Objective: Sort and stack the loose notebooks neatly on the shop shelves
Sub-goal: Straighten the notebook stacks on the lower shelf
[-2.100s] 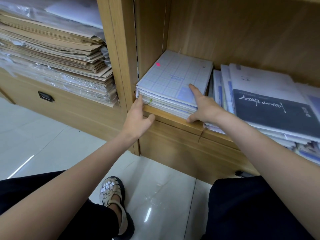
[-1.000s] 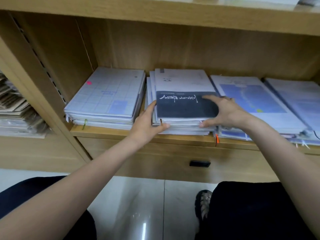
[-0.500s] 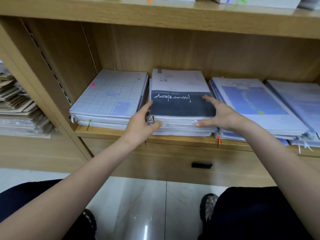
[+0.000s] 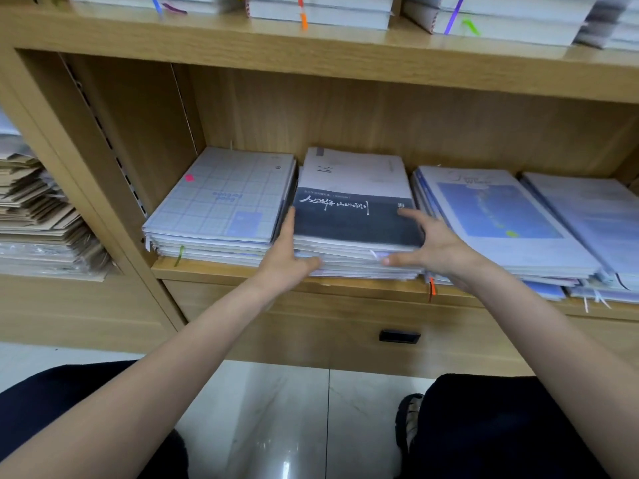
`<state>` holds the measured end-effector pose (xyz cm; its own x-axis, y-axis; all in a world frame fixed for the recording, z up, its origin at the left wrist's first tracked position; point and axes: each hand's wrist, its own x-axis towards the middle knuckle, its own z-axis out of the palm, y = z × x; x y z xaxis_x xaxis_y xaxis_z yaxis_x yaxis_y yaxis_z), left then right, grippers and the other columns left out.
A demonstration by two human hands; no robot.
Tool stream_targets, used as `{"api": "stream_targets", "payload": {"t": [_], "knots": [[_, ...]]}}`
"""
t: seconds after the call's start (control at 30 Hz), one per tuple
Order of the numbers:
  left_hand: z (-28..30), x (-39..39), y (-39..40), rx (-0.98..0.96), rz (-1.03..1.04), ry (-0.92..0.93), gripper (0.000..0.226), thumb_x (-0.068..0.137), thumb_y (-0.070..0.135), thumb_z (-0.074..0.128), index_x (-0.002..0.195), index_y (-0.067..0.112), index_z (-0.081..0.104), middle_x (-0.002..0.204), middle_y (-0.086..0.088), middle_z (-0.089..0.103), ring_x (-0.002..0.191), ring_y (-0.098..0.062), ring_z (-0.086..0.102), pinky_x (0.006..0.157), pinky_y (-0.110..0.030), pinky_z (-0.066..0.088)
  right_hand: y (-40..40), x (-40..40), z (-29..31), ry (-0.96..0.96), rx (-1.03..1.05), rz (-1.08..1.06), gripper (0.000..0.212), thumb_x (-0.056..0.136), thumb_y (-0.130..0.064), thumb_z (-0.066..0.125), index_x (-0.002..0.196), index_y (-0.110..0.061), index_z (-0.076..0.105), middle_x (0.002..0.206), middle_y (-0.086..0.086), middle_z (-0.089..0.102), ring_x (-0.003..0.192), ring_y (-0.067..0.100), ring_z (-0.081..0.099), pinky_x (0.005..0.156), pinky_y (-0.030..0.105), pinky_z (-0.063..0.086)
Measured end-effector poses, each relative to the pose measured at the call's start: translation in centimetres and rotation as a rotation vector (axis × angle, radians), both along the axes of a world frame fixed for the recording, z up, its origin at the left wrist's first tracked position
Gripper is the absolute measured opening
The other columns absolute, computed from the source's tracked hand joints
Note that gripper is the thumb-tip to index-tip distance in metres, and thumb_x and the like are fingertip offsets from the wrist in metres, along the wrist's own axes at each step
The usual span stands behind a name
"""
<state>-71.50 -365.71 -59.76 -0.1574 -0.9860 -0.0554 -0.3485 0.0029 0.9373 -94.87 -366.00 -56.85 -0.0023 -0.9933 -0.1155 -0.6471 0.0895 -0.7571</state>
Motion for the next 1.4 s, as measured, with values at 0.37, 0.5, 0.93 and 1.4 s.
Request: {"api": "stream_targets", "payload": {"t": [0.37, 0.5, 0.93, 1.4], "knots": [[-0.4, 1.3, -0.5, 0.09, 0.059, 0.051, 0.069, 0.086, 0.01, 0.06, 0.146, 0.023, 0.027, 0.137, -0.004, 0.048, 0.119, -0.021, 0.051, 0.104, -0.039, 0.041, 0.5, 0.2, -0.2, -0.559, 0.267, -0.092, 0.118, 0.052, -0.074, 0.072, 0.148, -0.025, 0.023, 0.139, -0.005, 0.044, 0.127, 0.019, 0.043, 0.111, 0.049, 0.03], [-0.6, 0.9, 0.1, 0.027, 0.055, -0.008, 0.074, 0.086, 0.004, 0.058, 0.148, 0.023, 0.022, 0.14, -0.001, 0.045, 0.122, -0.022, 0.049, 0.106, -0.042, 0.039, -0.3, 0.5, 0.1, -0.577, 0.192, -0.073, 0.121, 0.044, -0.086, 0.065, 0.146, -0.031, 0.029, 0.151, -0.002, 0.034, 0.138, 0.022, 0.032, 0.113, 0.052, 0.023], [-2.3, 2.2, -0.4, 0.083, -0.055, -0.07, 0.079, 0.082, 0.0, 0.063, 0.148, 0.013, 0.021, 0.141, 0.0, 0.046, 0.125, -0.015, 0.048, 0.107, -0.036, 0.039, 0.4, 0.2, -1.6, -0.474, 0.109, -0.057, 0.073, 0.075, -0.024, 0.075, 0.136, -0.026, 0.034, 0.125, -0.006, 0.055, 0.105, 0.011, 0.057, 0.072, 0.025, 0.046], [-0.4, 0.9, -0.7, 0.106, -0.034, 0.019, 0.06, 0.079, -0.007, 0.066, 0.132, 0.011, 0.045, 0.119, -0.003, 0.062, 0.11, -0.019, 0.059, 0.101, -0.034, 0.044, -0.1, -0.1, -1.6, -0.545, 0.161, -0.11, 0.116, 0.042, -0.033, 0.09, 0.142, -0.023, 0.032, 0.134, 0.001, 0.053, 0.113, 0.021, 0.057, 0.096, 0.045, 0.048]]}}
